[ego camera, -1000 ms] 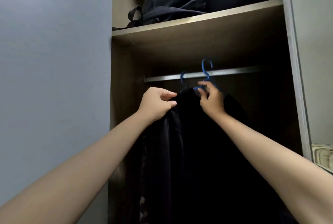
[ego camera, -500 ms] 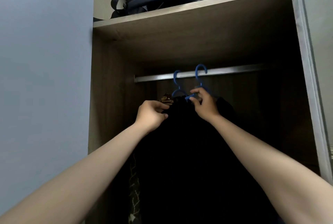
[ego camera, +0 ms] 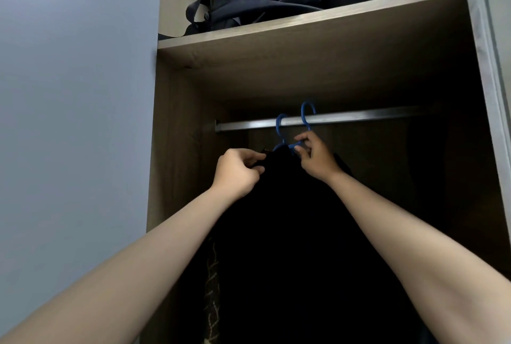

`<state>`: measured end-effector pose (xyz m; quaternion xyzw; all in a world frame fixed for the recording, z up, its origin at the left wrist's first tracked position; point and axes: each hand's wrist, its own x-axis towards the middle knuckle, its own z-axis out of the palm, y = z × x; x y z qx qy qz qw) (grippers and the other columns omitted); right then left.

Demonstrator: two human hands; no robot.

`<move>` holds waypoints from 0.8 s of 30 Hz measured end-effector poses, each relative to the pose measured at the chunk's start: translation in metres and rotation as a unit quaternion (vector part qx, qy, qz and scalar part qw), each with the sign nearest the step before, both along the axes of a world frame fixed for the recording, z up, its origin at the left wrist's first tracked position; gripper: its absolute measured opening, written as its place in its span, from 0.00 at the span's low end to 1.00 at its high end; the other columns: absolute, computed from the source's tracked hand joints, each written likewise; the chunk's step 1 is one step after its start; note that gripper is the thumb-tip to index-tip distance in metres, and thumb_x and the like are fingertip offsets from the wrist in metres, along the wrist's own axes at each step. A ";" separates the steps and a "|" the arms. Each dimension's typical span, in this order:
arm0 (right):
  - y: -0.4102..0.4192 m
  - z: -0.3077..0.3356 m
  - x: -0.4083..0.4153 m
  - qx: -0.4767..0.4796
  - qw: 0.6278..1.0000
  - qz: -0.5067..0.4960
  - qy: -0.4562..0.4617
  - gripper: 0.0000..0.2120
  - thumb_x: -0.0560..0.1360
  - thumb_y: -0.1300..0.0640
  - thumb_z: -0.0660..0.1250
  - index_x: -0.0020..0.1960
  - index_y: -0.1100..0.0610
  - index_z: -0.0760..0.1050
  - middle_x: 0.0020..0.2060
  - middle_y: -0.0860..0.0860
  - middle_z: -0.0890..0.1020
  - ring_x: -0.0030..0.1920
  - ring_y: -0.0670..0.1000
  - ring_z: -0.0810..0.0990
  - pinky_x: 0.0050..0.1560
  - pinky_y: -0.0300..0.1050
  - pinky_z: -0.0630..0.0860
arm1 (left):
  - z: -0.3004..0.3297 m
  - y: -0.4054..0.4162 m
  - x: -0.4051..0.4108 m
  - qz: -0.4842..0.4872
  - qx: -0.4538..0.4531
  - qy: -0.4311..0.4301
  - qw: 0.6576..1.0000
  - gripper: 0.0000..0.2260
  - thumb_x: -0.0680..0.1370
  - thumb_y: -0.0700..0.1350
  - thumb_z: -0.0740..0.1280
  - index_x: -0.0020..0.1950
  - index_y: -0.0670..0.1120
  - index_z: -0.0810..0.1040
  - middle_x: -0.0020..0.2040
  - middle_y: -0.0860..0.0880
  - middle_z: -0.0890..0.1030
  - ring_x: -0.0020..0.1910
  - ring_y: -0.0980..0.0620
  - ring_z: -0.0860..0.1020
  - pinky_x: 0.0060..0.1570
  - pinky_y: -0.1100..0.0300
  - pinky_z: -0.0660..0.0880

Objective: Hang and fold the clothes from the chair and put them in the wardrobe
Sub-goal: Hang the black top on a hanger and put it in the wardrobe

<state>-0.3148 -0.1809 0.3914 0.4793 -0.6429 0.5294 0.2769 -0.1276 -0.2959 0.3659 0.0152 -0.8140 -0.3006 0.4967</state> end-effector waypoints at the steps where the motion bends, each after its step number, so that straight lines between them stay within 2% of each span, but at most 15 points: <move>1: -0.001 -0.003 -0.002 0.001 1.000 0.001 -0.010 0.08 0.78 0.65 0.61 0.57 0.59 0.71 0.52 0.53 0.75 0.53 0.47 0.74 0.51 0.35 0.69 | 0.000 0.001 -0.002 0.003 -0.004 -0.007 1.000 0.12 0.73 0.39 0.71 0.55 0.48 0.82 0.51 0.50 0.83 0.53 0.56 0.79 0.56 0.66 0.72; 3: -0.003 -0.014 -0.005 -0.003 1.000 -0.004 -0.026 0.09 0.78 0.65 0.61 0.57 0.59 0.71 0.52 0.53 0.75 0.55 0.49 0.74 0.54 0.39 0.69 | -0.002 0.000 -0.005 0.006 -0.016 -0.032 0.999 0.12 0.73 0.39 0.71 0.56 0.47 0.82 0.53 0.49 0.83 0.54 0.55 0.78 0.57 0.65 0.72; 6: -0.006 -0.025 -0.006 -0.019 0.999 -0.022 -0.036 0.10 0.79 0.63 0.61 0.60 0.61 0.71 0.56 0.56 0.76 0.59 0.51 0.73 0.55 0.39 0.67 | -0.008 -0.003 -0.005 0.003 -0.018 -0.059 0.998 0.13 0.74 0.39 0.70 0.57 0.48 0.81 0.54 0.48 0.81 0.55 0.54 0.78 0.56 0.64 0.71; 9: -0.006 -0.028 0.002 -0.002 0.998 -0.039 -0.054 0.14 0.79 0.61 0.60 0.64 0.59 0.70 0.61 0.57 0.76 0.63 0.54 0.73 0.57 0.39 0.66 | -0.016 0.002 -0.002 0.019 -0.026 -0.056 0.998 0.14 0.75 0.38 0.67 0.59 0.49 0.80 0.53 0.48 0.80 0.55 0.53 0.77 0.52 0.65 0.71; 12: -0.001 -0.038 0.015 0.020 0.995 -0.037 -0.086 0.20 0.81 0.58 0.58 0.73 0.56 0.64 0.69 0.54 0.70 0.70 0.53 0.67 0.60 0.36 0.61 | -0.023 0.015 0.011 0.033 -0.048 -0.058 0.997 0.17 0.75 0.36 0.64 0.63 0.47 0.76 0.52 0.50 0.78 0.54 0.54 0.76 0.50 0.67 0.70; 14: 0.008 -0.045 0.025 0.038 0.994 -0.015 -0.106 0.22 0.82 0.57 0.56 0.75 0.54 0.61 0.72 0.51 0.67 0.72 0.52 0.64 0.62 0.35 0.60 | -0.027 0.022 0.025 0.020 -0.042 -0.070 0.996 0.19 0.76 0.37 0.64 0.66 0.47 0.73 0.56 0.49 0.78 0.57 0.52 0.76 0.53 0.64 0.72; 16: 0.014 -0.056 0.041 0.034 0.994 -0.023 -0.099 0.21 0.82 0.58 0.55 0.74 0.55 0.62 0.72 0.52 0.68 0.72 0.52 0.65 0.66 0.40 0.63 | -0.033 0.029 0.046 0.028 -0.034 -0.071 0.996 0.19 0.77 0.39 0.64 0.68 0.47 0.71 0.60 0.47 0.77 0.59 0.51 0.76 0.55 0.63 0.71; 18: 0.015 -0.068 0.059 0.015 0.996 -0.080 -0.048 0.20 0.81 0.58 0.56 0.73 0.57 0.65 0.69 0.54 0.70 0.71 0.54 0.65 0.68 0.44 0.62 | -0.041 0.035 0.065 0.067 -0.041 -0.057 0.995 0.19 0.76 0.41 0.66 0.67 0.47 0.72 0.62 0.47 0.76 0.60 0.50 0.75 0.55 0.64 0.69; 20: 0.015 -0.082 0.085 0.013 0.995 -0.100 -0.003 0.19 0.81 0.58 0.57 0.71 0.57 0.66 0.67 0.55 0.72 0.69 0.54 0.66 0.65 0.43 0.63 | -0.050 0.043 0.090 0.090 -0.036 -0.045 0.994 0.20 0.76 0.43 0.67 0.67 0.48 0.72 0.63 0.47 0.76 0.61 0.50 0.75 0.55 0.63 0.68; 24: 0.011 -0.103 0.151 -0.010 0.997 -0.060 0.053 0.17 0.79 0.58 0.60 0.67 0.56 0.70 0.59 0.53 0.78 0.64 0.52 0.70 0.59 0.38 0.65 | -0.073 0.057 0.147 0.146 -0.032 -0.038 0.988 0.21 0.75 0.44 0.68 0.68 0.50 0.71 0.65 0.48 0.74 0.64 0.50 0.73 0.59 0.60 0.68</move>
